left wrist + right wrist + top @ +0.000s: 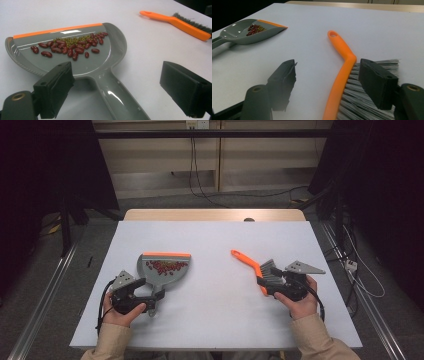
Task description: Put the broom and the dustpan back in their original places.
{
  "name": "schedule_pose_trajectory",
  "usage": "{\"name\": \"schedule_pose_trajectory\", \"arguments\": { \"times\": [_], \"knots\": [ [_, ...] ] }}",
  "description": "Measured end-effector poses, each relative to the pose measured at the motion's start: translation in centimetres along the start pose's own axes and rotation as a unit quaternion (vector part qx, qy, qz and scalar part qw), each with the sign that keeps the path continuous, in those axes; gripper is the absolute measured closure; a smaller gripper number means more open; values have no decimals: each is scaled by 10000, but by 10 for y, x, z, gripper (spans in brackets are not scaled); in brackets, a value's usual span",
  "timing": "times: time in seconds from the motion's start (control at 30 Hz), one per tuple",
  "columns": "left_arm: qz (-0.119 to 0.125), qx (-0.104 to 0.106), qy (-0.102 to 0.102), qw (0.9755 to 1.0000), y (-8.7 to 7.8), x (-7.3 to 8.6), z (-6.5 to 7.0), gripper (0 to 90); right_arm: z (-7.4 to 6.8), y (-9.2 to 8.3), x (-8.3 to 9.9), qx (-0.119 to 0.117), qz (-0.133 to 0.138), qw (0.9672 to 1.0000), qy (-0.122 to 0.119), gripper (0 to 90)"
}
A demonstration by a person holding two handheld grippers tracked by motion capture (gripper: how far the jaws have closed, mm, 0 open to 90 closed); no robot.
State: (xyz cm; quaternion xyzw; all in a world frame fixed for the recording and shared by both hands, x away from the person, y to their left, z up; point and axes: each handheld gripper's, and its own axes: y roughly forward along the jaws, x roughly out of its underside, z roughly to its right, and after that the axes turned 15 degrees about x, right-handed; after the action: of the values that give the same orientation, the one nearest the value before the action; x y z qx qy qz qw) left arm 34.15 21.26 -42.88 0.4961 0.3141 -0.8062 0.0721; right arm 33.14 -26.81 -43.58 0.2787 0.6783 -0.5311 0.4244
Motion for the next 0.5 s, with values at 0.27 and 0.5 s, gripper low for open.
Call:
{"name": "schedule_pose_trajectory", "arguments": {
  "times": [0.27, 0.5],
  "knots": [
    [11, 37, 16, 10000, -4, 0, -2, 113, 4, -8, 2, -114, 89, 9999, 6, 246],
    [-27, 122, 112, 9999, -5, -1, -4, 90, 8, -14, 4, -150, 116, 9998, -45, 215]
  ]
}}
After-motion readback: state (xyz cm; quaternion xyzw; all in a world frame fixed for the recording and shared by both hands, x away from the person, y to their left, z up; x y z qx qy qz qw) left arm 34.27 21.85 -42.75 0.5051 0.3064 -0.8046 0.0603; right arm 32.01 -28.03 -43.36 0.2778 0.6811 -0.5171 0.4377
